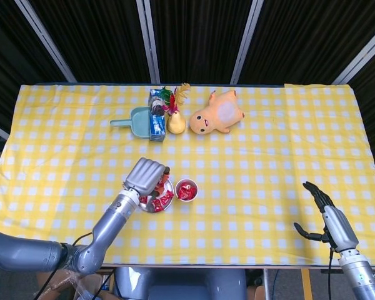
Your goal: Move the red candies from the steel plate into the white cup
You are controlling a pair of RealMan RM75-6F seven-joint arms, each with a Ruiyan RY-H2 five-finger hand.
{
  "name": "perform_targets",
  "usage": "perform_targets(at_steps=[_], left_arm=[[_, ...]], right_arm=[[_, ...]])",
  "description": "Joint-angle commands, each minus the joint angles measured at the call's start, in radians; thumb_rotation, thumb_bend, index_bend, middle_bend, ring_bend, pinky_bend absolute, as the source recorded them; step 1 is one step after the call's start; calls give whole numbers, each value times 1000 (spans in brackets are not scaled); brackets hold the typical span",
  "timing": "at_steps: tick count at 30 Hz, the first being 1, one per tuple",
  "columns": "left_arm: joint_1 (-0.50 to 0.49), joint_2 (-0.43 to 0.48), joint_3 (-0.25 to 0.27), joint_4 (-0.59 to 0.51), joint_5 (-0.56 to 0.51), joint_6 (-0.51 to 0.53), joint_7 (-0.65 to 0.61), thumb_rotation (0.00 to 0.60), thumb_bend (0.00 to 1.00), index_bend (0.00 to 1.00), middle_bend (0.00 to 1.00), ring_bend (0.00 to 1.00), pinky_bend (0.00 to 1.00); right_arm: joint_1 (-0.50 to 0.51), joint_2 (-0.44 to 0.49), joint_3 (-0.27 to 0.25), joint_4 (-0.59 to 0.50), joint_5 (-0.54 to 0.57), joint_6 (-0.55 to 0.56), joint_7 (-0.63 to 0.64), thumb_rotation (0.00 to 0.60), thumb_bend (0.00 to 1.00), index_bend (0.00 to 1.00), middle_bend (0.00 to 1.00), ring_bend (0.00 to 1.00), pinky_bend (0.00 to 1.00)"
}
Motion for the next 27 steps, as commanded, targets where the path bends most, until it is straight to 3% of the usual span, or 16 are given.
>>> perform_targets(at_steps=[1, 16, 27], left_arm=[[-25, -30, -25, 4, -5, 18, 9, 600, 367, 552, 656, 836, 901], [-122, -223, -59, 133, -48, 38, 45, 600, 367, 545, 644, 836, 901], [-122, -243, -40, 161, -61, 31, 51, 600, 363, 533, 626, 835, 901]], right_arm=[[0, 0, 0, 0, -1, 0, 2, 600, 362, 0, 0, 0, 1], [4, 5, -1, 3, -2, -8, 25, 600, 362, 0, 0, 0, 1], [5, 6, -2, 0, -1, -11, 22, 600, 361, 0, 0, 0, 1]])
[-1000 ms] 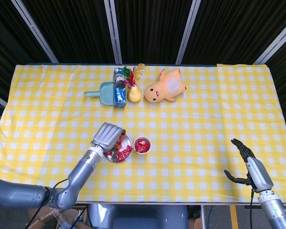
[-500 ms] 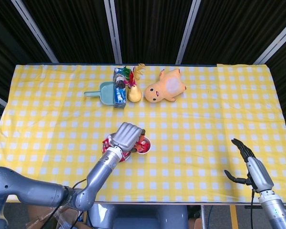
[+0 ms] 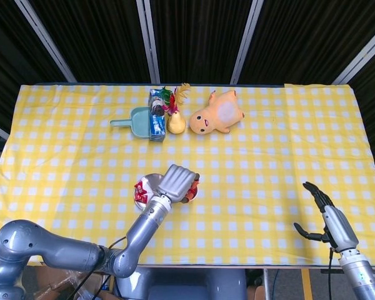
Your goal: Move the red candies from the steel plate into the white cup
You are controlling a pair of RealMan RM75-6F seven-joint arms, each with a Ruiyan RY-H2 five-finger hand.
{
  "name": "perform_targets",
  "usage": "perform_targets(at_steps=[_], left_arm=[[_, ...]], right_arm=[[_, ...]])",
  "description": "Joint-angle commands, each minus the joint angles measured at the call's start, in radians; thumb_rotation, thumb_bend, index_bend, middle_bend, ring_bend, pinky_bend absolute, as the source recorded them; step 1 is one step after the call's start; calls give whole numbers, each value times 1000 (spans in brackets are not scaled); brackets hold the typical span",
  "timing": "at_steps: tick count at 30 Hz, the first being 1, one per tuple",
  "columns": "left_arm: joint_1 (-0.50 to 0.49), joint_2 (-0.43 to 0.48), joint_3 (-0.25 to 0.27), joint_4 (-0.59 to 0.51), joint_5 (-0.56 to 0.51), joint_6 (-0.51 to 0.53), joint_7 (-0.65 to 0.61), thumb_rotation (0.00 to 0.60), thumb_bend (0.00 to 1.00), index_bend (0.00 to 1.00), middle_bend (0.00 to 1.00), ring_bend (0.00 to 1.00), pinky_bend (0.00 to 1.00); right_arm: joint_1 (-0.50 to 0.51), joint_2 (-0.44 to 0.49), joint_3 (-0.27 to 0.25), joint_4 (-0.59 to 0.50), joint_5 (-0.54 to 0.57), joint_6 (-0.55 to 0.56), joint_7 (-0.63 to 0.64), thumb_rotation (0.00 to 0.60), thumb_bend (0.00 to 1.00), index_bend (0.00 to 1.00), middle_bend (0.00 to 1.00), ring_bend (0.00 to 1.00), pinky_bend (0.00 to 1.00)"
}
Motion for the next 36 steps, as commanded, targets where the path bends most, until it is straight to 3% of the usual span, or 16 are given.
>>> perform_targets(at_steps=[1, 7, 17, 26, 36], left_arm=[[1, 2, 8, 0, -12, -6, 7, 600, 362, 532, 624, 835, 901], [1, 24, 14, -20, -39, -14, 24, 600, 317, 487, 592, 834, 901], [24, 56, -8, -51, 7, 16, -28, 600, 267, 348, 359, 832, 901], [61, 98, -4, -105, 60, 39, -76, 600, 267, 342, 344, 832, 901], [129, 167, 37, -150, 100, 70, -120, 600, 267, 334, 345, 832, 901]], right_arm=[[0, -1, 0, 0, 0, 0, -1, 600, 361, 0, 0, 0, 1], [-1, -1, 2, -1, 4, 2, -3, 600, 361, 0, 0, 0, 1], [-2, -1, 1, 0, 0, 5, -5, 600, 361, 0, 0, 0, 1], [-4, -2, 0, 1, -2, 10, -8, 600, 362, 0, 0, 0, 1], [-5, -2, -1, 0, -4, 12, -11, 600, 362, 0, 0, 0, 1]])
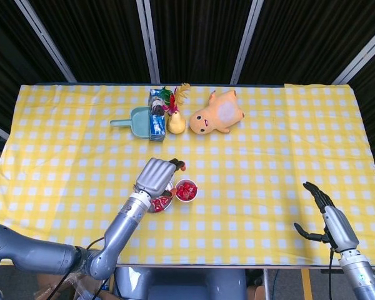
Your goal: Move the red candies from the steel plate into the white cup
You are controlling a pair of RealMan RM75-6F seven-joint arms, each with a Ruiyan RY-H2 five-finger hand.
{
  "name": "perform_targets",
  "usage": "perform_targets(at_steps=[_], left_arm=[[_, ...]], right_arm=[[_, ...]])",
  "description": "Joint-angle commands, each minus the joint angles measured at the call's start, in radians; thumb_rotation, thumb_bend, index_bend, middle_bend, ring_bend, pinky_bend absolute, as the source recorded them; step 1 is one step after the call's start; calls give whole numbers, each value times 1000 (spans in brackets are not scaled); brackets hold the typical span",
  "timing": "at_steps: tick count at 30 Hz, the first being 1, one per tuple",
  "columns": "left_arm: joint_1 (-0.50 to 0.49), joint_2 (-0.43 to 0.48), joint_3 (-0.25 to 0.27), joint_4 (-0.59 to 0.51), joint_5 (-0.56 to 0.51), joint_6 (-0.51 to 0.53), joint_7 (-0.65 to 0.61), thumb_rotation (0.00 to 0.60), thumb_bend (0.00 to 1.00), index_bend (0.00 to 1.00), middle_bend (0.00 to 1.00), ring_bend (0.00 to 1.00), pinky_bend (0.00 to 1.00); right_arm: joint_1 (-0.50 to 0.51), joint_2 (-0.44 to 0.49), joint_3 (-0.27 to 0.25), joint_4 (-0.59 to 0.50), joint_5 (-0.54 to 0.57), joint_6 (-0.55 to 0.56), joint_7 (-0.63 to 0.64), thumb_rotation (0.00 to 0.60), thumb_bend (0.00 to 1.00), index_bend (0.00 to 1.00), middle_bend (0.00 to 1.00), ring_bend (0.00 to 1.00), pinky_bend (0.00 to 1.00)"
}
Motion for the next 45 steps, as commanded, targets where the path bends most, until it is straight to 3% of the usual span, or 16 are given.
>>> perform_targets(at_steps=[1, 7, 14, 28, 45], left_arm=[[22, 23, 22, -9, 1, 2, -9, 600, 267, 334, 347, 832, 901], [49, 57, 82, -12, -20, -21, 13, 600, 267, 334, 373, 832, 901], [44, 35, 123, 1, -57, -70, 47, 600, 267, 341, 385, 832, 901], [9, -22, 144, 61, -104, -101, 122, 600, 267, 339, 361, 832, 901], [3, -48, 164, 134, -100, -179, 98, 600, 267, 339, 335, 832, 901]], right_arm=[[0, 0, 0, 0, 0, 0, -1, 600, 361, 0, 0, 0, 1], [1, -1, 0, 0, 2, -3, -4, 600, 361, 0, 0, 0, 1], [2, -2, 0, -3, 4, -4, -8, 600, 362, 0, 0, 0, 1], [3, 1, 1, -2, 6, -8, 3, 600, 362, 0, 0, 0, 1], [3, -1, 2, -3, 12, -9, -8, 600, 362, 0, 0, 0, 1]])
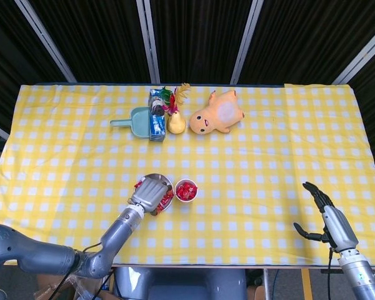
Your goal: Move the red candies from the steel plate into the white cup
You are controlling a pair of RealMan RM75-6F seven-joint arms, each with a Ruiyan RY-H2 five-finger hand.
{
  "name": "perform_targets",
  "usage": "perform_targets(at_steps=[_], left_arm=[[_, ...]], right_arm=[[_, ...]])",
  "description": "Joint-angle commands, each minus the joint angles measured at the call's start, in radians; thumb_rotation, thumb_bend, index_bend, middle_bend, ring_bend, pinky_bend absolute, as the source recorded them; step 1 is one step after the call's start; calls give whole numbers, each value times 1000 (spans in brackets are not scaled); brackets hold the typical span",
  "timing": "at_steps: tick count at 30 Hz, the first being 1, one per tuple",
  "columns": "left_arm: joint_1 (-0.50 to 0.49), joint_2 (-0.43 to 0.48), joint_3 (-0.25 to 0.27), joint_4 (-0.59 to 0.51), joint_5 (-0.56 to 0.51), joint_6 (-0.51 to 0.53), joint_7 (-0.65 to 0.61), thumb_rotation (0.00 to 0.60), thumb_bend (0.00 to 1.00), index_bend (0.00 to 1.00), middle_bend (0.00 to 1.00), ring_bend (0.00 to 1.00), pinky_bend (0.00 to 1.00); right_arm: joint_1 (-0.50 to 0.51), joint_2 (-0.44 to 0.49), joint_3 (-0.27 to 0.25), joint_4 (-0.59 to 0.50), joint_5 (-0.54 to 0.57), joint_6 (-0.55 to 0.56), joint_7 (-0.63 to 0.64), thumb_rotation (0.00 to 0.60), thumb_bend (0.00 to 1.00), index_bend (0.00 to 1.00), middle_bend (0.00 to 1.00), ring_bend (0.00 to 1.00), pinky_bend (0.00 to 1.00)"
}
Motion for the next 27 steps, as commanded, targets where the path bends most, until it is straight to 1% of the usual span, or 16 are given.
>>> perform_targets(at_steps=[1, 4, 6, 9, 11, 12, 15, 18, 22, 24, 25, 27], left_arm=[[6, 5, 17, 6, 5, -6, -1, 600, 268, 339, 335, 832, 901], [9, 12, 22, 14, 19, -14, -10, 600, 268, 339, 330, 832, 901], [10, 35, 17, 11, 42, -33, -31, 600, 268, 339, 323, 832, 901], [7, 48, 11, 11, 60, -52, -48, 600, 267, 339, 317, 832, 901], [5, 55, 9, 14, 67, -66, -58, 600, 267, 339, 316, 832, 901], [4, 58, 10, 15, 68, -71, -62, 600, 267, 339, 316, 832, 901], [7, 63, 18, 17, 73, -81, -71, 600, 267, 339, 316, 832, 901], [12, 64, 28, 19, 80, -85, -78, 600, 267, 340, 318, 832, 901], [8, 58, 29, 26, 79, -88, -80, 600, 267, 346, 323, 832, 901], [2, 53, 27, 31, 73, -91, -76, 600, 268, 346, 327, 832, 901], [0, 50, 25, 33, 69, -91, -75, 600, 268, 347, 330, 832, 901], [-3, 47, 24, 36, 64, -91, -73, 600, 269, 349, 338, 832, 901]], right_arm=[[0, 0, 0, 0, 0, -1, 0, 600, 361, 0, 0, 0, 1], [1, 1, 0, 0, 0, -2, 1, 600, 361, 0, 0, 0, 1], [0, -1, -2, 2, -2, -3, 0, 600, 361, 0, 0, 0, 1], [1, 0, 0, 1, -1, -3, -1, 600, 362, 0, 0, 0, 1], [-9, -6, -11, 5, -11, 7, -4, 600, 362, 0, 0, 0, 1], [-6, -6, -6, 5, -11, 8, -4, 600, 362, 0, 0, 0, 1], [-3, -6, -5, 7, -6, 1, -3, 600, 362, 0, 0, 0, 1], [-13, -16, -16, 19, -13, 8, -3, 600, 362, 0, 0, 0, 1], [-23, -28, -24, 36, -26, 22, 3, 600, 362, 0, 0, 0, 1], [-23, -29, -24, 38, -28, 23, 6, 600, 362, 0, 0, 0, 1], [-14, -24, -12, 32, -25, 23, 7, 600, 362, 0, 0, 0, 1], [-4, -12, -4, 18, -12, 8, 5, 600, 362, 0, 0, 0, 1]])
